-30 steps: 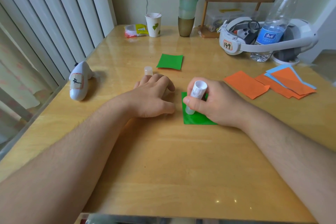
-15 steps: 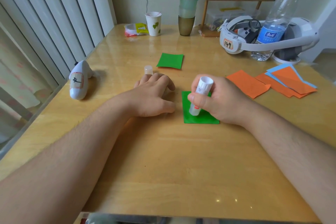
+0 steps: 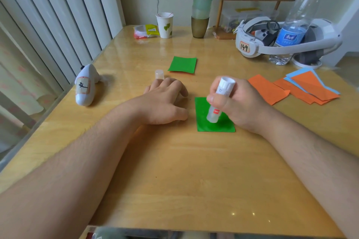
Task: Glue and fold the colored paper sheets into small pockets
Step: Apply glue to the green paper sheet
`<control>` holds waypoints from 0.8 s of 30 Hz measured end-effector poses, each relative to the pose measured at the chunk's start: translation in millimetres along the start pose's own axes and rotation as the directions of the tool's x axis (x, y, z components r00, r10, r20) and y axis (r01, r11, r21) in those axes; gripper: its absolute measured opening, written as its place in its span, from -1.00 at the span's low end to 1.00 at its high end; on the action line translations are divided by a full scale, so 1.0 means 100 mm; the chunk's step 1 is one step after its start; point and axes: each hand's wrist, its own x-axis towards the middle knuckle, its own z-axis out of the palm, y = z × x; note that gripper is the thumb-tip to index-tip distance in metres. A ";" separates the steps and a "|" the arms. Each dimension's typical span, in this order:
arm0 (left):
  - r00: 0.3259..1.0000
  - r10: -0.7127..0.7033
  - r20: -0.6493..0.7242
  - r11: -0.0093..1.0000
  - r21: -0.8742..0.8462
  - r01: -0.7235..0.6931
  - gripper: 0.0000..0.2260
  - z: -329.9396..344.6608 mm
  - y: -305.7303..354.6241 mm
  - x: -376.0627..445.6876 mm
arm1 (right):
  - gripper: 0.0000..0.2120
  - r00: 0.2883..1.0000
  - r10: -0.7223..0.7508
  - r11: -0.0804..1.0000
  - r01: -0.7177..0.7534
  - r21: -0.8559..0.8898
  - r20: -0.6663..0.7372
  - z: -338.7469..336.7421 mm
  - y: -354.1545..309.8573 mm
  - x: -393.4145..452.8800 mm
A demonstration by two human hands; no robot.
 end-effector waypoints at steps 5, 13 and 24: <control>1.000 0.002 -0.012 1.000 0.008 -0.002 -0.53 0.01 0.00 0.00 | -0.80 0.995 0.027 0.980 -0.007 -0.200 0.101 0.09 0.02 -0.04; 1.000 0.006 -0.015 1.000 0.023 -0.006 -0.58 0.01 0.00 0.00 | -0.81 0.990 -0.048 0.991 0.063 -0.115 0.133 0.16 -0.05 -0.04; 1.000 0.003 -0.015 1.000 0.010 -0.002 -0.54 0.01 0.00 0.00 | -0.73 0.994 -0.013 0.975 0.036 -0.217 0.110 0.12 0.02 -0.04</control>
